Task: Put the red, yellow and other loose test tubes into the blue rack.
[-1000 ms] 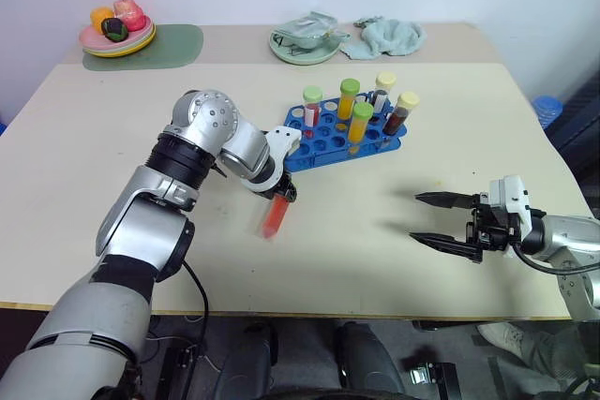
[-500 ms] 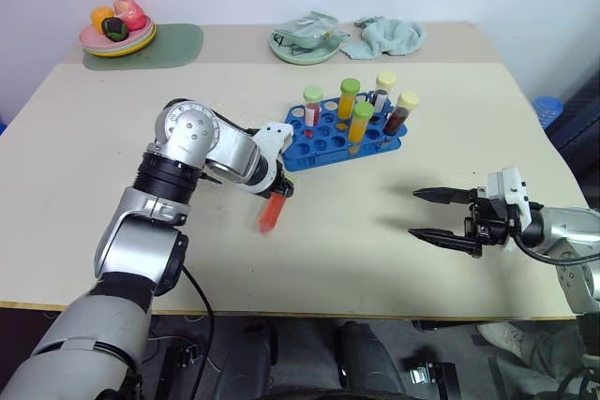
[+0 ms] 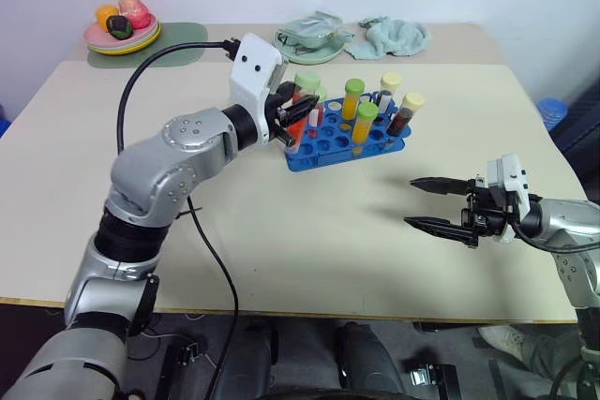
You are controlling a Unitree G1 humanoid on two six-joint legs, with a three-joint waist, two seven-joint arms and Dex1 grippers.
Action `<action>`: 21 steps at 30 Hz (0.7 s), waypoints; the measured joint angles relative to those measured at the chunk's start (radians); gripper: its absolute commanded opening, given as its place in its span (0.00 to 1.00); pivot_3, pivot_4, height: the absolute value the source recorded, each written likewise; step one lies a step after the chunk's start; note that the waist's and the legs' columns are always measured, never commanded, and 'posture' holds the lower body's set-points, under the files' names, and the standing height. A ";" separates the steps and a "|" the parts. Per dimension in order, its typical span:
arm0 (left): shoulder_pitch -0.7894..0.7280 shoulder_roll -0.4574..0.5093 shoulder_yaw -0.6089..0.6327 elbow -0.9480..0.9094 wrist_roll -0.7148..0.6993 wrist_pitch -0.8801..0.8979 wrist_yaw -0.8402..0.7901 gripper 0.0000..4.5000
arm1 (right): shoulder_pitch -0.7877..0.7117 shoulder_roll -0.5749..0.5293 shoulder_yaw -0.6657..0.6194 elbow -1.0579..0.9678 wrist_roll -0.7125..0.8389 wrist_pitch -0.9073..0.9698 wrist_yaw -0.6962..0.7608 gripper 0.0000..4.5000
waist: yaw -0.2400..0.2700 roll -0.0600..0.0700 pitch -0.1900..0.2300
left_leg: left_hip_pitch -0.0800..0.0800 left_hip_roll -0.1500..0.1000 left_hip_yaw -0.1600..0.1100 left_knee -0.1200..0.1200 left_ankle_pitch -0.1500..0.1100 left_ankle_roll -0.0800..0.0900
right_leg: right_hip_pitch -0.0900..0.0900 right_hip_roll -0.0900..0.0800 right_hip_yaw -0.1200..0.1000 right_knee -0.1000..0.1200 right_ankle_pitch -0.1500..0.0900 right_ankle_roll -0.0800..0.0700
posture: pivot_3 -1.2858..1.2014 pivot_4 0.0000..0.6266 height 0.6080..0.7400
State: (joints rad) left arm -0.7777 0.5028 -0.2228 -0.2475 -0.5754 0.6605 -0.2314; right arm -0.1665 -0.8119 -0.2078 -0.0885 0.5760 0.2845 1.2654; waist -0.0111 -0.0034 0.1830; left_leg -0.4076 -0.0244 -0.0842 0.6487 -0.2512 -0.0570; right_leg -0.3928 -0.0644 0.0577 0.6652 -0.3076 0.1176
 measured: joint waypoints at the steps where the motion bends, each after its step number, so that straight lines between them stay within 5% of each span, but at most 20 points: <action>1: 0.027 -0.010 -0.039 0.029 0.097 -0.123 -0.028 0.34 | 0.000 0.001 -0.004 -0.008 0.003 0.005 -0.013 0.80 | 0.000 0.000 0.000 | 0.000 0.000 0.000 0.000 0.000 0.000 | 0.000 0.000 0.000 0.000 0.000 0.000 | 0.52 0.24 1.00; 9: 0.125 -0.269 -0.106 0.318 0.362 -0.630 -0.077 0.34 | 0.003 0.001 -0.013 -0.041 0.017 0.014 -0.060 0.80 | 0.001 0.000 0.000 | -0.001 0.000 0.000 0.001 -0.003 0.006 | 0.000 0.000 -0.001 0.000 0.000 0.000 | 0.52 0.24 1.00; 21: 0.060 -0.407 -0.065 0.634 0.511 -0.866 -0.090 0.34 | 0.023 -0.014 -0.065 -0.047 0.018 0.016 -0.071 0.80 | 0.000 -0.001 0.000 | 0.000 0.000 0.000 0.001 -0.005 0.008 | 0.000 0.000 -0.001 0.001 0.000 0.001 | 0.52 0.24 1.00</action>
State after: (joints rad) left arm -0.7173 0.0962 -0.2878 0.3863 -0.0644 -0.2054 -0.3216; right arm -0.1430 -0.8262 -0.2725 -0.1353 0.5939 0.3004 1.1945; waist -0.0110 -0.0040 0.1833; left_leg -0.4079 -0.0244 -0.0846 0.6498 -0.2558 -0.0486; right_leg -0.3930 -0.0642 0.0569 0.6658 -0.3073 0.1182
